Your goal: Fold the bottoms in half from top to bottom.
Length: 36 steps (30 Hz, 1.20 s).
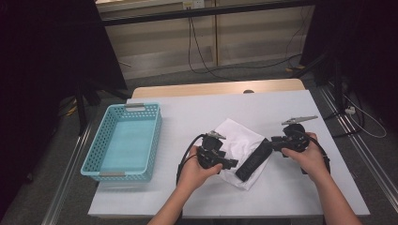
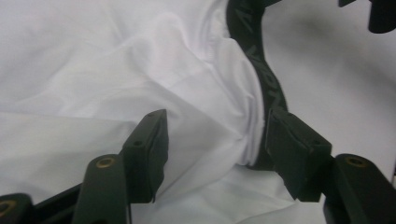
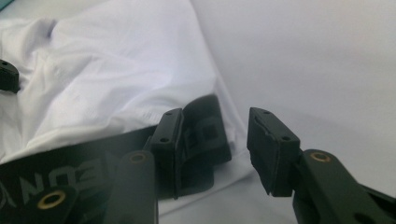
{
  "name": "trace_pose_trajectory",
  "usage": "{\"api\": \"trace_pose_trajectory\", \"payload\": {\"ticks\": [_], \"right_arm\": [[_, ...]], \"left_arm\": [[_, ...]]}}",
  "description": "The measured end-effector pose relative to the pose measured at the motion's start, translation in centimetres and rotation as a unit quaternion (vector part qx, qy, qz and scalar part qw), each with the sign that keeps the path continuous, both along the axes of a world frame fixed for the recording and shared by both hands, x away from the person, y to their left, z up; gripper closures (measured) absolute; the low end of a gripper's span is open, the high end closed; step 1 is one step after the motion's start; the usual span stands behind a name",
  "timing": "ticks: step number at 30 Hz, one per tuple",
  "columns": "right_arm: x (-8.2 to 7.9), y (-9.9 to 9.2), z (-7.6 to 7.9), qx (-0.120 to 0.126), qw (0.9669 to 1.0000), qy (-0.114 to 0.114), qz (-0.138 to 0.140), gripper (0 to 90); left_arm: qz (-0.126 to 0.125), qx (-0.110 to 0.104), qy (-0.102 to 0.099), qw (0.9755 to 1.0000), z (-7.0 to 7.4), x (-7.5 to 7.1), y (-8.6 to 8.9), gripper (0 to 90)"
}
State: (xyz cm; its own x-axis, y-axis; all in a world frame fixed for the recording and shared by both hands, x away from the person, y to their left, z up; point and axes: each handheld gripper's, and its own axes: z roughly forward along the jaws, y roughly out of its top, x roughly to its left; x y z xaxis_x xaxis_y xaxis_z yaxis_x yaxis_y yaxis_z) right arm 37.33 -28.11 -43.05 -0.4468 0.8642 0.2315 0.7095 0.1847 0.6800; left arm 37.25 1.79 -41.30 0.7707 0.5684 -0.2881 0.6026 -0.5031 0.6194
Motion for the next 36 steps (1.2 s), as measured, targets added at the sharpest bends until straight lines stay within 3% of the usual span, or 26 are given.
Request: {"api": "trace_pose_trajectory", "payload": {"ticks": [3,6,8,11,19,23,29,33,36], "right_arm": [[0.1,0.1,0.1,0.000,0.9998,-0.019,-0.011,60.1],[0.2,0.6,-0.1,-0.008,0.9997,-0.021,-0.003,68.8],[0.3,1.0,-0.5,-0.019,0.9998,-0.004,0.009,73.8],[0.4,1.3,-1.0,-0.026,0.9996,0.003,0.010,79.3],[0.2,1.1,-1.0,-0.025,0.9996,0.007,0.006,80.3],[-0.1,1.6,-0.3,-0.048,0.9987,0.016,0.012,81.0],[-0.1,1.1,-0.7,-0.028,0.9994,0.014,0.012,80.5],[-0.2,1.2,-0.7,-0.034,0.9993,0.012,0.013,79.8],[-0.2,1.2,-0.8,-0.035,0.9993,0.008,0.012,79.5]], "left_arm": [[0.003,0.017,-0.018,0.9997,-0.1,0.4,0.4,30.1],[0.007,0.026,-0.031,0.9992,0.1,0.9,0.9,24.6],[0.021,0.026,-0.036,0.9988,0.2,1.1,1.3,22.8],[0.028,0.034,-0.042,0.9982,0.4,1.5,2.1,21.3],[0.072,0.047,-0.064,0.9942,0.6,2.8,4.3,18.9],[0.100,0.047,-0.063,0.9919,0.5,3.6,5.6,18.6],[0.130,0.048,-0.060,0.9885,0.0,4.5,6.9,19.0],[0.144,0.047,-0.055,0.9869,-0.5,4.9,7.3,19.8],[0.140,0.059,-0.044,0.9874,-1.1,5.0,7.5,34.3]]}}
